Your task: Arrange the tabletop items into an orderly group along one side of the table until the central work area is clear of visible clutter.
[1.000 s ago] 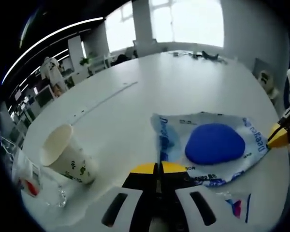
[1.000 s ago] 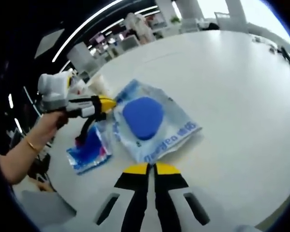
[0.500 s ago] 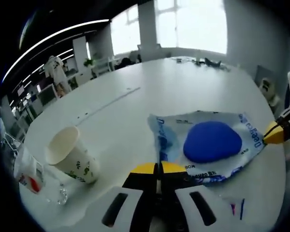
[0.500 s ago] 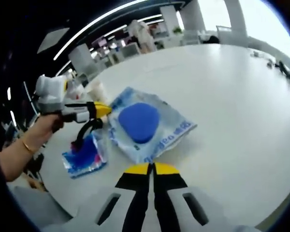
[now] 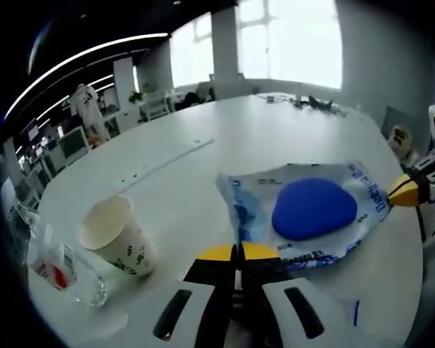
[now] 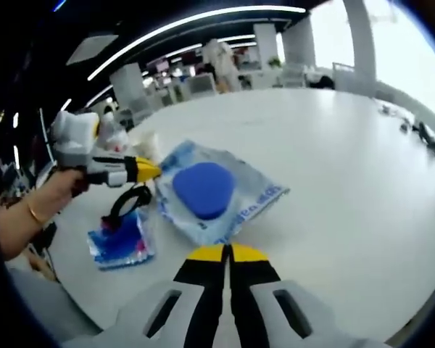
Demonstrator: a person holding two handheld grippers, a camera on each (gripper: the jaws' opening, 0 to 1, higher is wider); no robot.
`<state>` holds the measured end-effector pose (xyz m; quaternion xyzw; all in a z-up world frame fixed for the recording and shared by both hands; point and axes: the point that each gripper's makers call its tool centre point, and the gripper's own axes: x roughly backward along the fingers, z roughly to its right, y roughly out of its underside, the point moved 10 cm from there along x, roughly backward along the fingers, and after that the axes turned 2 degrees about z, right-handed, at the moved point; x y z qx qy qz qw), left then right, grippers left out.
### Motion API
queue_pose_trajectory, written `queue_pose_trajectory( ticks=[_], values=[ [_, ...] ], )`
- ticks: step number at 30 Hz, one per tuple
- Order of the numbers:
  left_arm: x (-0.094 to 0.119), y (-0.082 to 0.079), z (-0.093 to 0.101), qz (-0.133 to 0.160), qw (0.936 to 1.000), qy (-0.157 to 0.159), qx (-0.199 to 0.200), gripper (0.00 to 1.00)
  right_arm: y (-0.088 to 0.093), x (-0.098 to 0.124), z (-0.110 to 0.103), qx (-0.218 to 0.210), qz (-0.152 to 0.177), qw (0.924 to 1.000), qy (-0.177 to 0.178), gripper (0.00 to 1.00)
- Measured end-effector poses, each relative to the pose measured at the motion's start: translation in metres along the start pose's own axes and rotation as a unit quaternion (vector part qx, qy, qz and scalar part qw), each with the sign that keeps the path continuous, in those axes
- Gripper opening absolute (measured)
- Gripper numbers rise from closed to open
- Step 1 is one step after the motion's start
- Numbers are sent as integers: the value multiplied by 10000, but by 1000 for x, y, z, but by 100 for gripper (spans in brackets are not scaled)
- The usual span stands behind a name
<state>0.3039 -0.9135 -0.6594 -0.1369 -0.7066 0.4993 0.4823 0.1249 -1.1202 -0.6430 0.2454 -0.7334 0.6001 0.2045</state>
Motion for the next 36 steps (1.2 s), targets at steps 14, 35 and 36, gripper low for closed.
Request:
queue_pose_trajectory(
  ticks=[14,35,36],
  values=[
    [6,-3,-5,71,9993,-167,328,0,-32,-18,15,411,118,9991,-3,0],
    [1,-6,-19,342,9939,-835,626,0,-89,-81,40,616,304,9974,-204,0],
    [1,-6,-20,348,9935,-867,652,0,-92,-83,40,629,323,9973,-217,0]
  ],
)
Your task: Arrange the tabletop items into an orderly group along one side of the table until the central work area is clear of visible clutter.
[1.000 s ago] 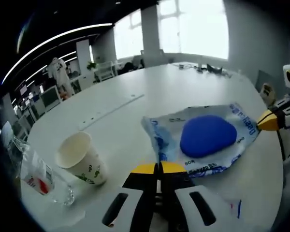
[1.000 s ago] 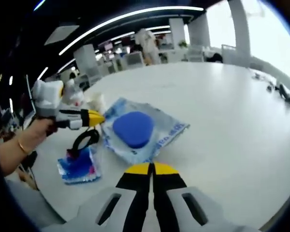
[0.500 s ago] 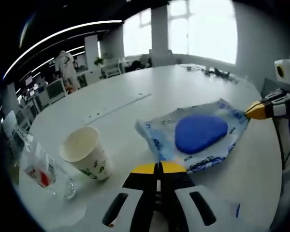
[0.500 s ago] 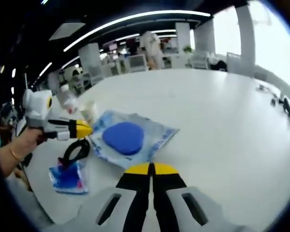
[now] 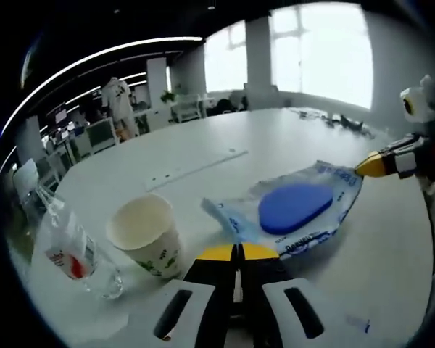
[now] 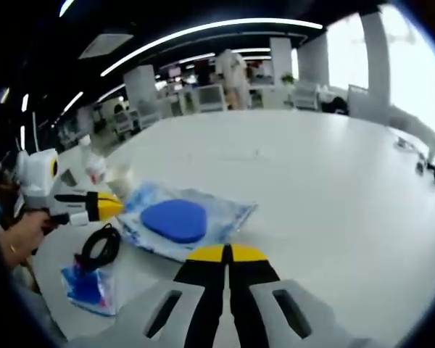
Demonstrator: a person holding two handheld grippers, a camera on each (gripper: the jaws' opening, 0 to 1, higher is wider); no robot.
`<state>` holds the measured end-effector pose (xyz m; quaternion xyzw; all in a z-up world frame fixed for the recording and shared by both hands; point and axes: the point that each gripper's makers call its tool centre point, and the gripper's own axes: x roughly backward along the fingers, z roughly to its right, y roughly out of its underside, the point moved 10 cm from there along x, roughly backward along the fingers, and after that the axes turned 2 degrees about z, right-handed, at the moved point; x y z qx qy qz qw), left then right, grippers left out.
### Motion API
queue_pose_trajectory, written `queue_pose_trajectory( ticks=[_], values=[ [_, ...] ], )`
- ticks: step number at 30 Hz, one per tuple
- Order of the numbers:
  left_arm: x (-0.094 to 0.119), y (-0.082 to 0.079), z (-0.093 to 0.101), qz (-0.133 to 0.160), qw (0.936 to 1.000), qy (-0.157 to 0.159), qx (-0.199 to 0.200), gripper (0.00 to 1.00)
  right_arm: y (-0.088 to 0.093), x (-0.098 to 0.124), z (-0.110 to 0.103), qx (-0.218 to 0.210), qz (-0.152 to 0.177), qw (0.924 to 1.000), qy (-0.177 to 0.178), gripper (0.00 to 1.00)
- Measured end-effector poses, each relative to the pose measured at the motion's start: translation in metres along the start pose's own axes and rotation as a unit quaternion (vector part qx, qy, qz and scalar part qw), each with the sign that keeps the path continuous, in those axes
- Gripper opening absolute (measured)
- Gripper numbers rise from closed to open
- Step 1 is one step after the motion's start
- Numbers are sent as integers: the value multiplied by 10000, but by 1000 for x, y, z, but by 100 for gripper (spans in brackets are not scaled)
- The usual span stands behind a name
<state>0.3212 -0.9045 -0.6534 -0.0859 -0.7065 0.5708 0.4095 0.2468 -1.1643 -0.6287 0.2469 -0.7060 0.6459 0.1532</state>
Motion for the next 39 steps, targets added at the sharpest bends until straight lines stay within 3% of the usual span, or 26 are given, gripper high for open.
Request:
queue_pose_trajectory(
  ticks=[10,18,25,39],
  values=[
    [-9,2,-3,72,9995,-226,215,0,-16,-33,11,262,64,9996,-101,0],
    [-18,5,-6,119,9983,-458,338,0,-18,-52,17,284,73,9994,-183,0],
    [-30,14,-5,48,9960,-713,539,0,-11,-74,26,224,91,9991,-339,0],
    [-38,26,-5,-84,9936,-775,814,0,14,-84,37,-73,-65,9992,-397,0]
  ],
)
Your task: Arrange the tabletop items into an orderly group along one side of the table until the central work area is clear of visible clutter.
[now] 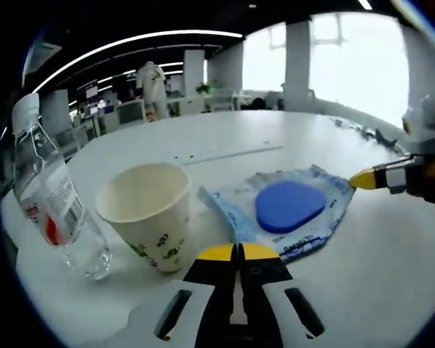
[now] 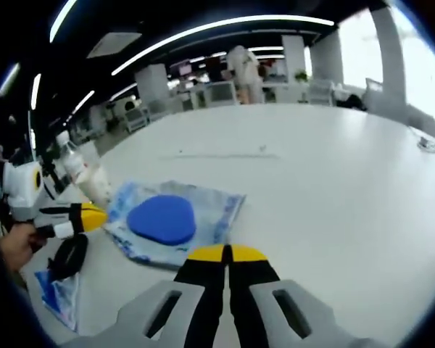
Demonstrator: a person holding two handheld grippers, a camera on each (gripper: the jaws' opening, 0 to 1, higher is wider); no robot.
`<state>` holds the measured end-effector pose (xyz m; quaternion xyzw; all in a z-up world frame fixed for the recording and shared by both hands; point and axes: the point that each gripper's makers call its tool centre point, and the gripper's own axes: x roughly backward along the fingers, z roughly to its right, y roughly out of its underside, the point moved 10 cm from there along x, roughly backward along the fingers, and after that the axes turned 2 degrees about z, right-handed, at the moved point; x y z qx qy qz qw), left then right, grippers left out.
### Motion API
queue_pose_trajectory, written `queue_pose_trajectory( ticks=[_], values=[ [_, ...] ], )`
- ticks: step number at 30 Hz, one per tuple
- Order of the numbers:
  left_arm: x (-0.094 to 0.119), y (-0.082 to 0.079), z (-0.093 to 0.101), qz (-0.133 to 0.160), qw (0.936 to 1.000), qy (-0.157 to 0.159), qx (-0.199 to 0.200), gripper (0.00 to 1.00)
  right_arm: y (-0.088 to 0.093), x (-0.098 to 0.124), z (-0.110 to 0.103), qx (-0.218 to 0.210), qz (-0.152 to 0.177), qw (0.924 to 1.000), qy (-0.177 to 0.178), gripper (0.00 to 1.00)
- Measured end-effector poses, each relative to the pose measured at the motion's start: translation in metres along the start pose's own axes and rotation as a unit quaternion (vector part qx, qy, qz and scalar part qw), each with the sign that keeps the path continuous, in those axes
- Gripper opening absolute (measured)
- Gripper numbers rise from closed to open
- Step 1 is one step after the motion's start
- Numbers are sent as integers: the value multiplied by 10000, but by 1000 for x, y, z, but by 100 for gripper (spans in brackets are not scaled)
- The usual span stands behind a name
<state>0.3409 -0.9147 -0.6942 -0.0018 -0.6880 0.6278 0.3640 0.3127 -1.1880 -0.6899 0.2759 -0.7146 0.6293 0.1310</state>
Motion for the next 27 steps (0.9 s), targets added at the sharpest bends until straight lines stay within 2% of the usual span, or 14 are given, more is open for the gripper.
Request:
queue_pose_trajectory(
  ticks=[4,8,12,15,18,21,24,27],
  values=[
    [0,1,0,15,10000,-43,-12,1,2,2,-3,-87,19,10000,26,0],
    [-1,2,-1,22,9999,-84,-85,1,5,6,-9,-247,-107,9996,132,0],
    [-1,2,-1,59,9998,-162,-134,3,5,3,-8,-107,-141,9997,162,0],
    [0,2,0,29,9997,-230,-26,3,4,1,-8,-107,-149,9997,171,0],
    [2,1,0,29,9996,-267,-75,5,3,1,-6,-68,-159,9995,271,5],
    [5,1,-2,21,9994,-336,0,9,5,-2,-6,-315,-221,9990,209,17],
    [10,-1,-3,-6,9993,-362,53,17,6,-1,-6,-226,-238,9990,303,23],
    [18,-5,-2,35,9994,-334,52,19,4,3,-8,-216,-198,9991,306,32]
  ],
)
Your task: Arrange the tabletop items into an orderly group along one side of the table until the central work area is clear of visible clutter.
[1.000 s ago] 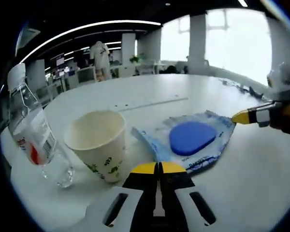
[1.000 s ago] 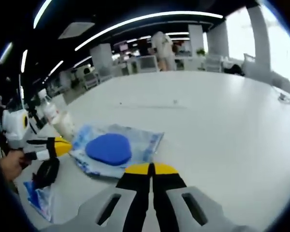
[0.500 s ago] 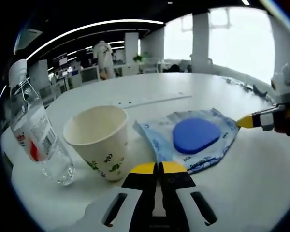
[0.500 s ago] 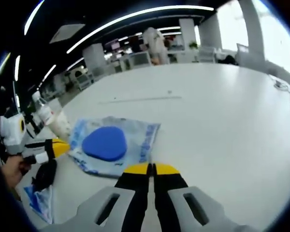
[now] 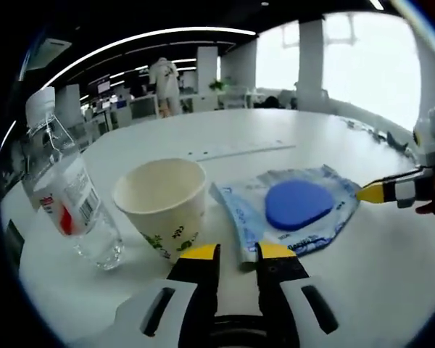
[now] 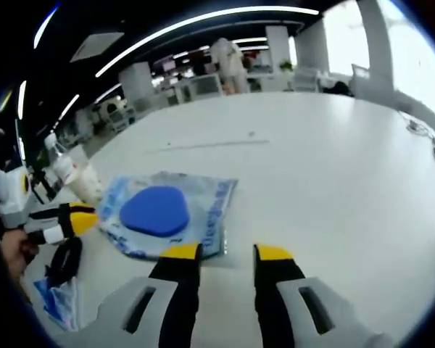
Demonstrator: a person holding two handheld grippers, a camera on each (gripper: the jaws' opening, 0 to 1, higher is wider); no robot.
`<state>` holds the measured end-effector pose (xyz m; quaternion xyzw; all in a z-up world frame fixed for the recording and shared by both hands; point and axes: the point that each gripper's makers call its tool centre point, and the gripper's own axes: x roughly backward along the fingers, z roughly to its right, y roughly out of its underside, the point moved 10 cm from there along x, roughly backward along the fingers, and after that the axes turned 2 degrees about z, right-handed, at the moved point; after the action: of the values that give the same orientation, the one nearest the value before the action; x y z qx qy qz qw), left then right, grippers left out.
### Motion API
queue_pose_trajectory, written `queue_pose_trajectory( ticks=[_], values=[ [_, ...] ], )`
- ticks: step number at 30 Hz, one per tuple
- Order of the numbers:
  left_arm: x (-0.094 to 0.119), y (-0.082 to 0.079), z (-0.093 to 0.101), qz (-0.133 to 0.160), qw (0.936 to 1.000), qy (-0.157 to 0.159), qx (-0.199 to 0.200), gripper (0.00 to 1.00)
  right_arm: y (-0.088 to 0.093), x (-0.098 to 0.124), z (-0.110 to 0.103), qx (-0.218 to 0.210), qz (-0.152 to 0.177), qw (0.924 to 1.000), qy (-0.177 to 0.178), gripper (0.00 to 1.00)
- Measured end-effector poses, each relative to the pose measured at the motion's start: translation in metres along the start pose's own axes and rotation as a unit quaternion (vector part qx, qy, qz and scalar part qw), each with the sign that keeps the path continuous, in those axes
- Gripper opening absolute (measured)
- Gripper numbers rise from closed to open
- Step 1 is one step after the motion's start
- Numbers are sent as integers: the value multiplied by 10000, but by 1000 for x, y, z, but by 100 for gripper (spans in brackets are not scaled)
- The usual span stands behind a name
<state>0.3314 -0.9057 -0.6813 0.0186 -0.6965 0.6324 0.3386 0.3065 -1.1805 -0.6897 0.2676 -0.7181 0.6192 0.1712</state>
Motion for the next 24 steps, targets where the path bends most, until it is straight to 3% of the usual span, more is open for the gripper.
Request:
queue_pose_trajectory(
  ticks=[6,10,15,24],
  values=[
    [5,-7,-2,35,9999,59,-86,30,-5,14,-3,107,12,9998,159,44],
    [18,-12,-2,71,9998,126,-117,38,-7,25,-9,80,0,9999,110,58],
    [31,-14,-4,62,9999,135,-28,44,-7,48,-27,65,28,10000,-5,64],
    [56,-17,-9,98,9998,197,6,64,-8,80,-58,181,88,9992,-345,71]
  ],
)
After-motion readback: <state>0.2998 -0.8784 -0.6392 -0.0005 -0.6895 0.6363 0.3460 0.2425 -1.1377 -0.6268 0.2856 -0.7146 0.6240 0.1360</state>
